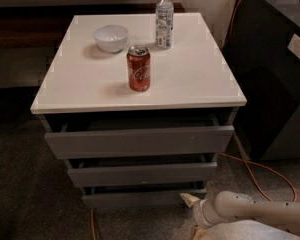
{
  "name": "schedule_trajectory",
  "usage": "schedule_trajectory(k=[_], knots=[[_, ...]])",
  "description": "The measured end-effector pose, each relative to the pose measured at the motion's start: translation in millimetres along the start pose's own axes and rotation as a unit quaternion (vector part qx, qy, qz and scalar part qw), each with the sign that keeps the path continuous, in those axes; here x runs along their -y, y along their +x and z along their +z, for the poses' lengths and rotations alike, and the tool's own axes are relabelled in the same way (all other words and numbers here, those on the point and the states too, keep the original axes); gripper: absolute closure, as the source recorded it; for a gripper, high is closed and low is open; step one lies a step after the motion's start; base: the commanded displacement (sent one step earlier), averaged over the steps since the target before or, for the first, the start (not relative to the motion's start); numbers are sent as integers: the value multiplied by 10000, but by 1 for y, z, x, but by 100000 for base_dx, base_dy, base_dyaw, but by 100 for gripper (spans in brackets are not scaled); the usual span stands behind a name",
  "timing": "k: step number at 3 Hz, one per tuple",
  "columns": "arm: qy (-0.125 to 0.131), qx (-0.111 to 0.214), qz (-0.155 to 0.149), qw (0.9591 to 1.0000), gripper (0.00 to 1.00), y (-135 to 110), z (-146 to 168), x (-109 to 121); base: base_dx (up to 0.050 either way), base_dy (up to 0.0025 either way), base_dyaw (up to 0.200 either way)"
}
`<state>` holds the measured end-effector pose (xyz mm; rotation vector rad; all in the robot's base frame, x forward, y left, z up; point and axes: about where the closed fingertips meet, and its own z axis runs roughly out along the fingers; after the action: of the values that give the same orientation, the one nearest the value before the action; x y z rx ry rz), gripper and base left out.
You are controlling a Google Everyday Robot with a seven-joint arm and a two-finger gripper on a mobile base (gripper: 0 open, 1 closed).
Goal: Pick orange from bottom drawer and place on counter
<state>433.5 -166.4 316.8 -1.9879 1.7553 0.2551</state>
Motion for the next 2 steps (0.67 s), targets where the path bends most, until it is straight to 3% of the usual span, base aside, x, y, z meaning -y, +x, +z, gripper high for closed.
schedule_trajectory(k=[1, 2], knots=[[-86, 123, -19, 9999, 0, 4, 25, -6, 0, 0, 0], [34, 262, -64, 9996, 0, 9, 46, -7, 0, 0, 0]])
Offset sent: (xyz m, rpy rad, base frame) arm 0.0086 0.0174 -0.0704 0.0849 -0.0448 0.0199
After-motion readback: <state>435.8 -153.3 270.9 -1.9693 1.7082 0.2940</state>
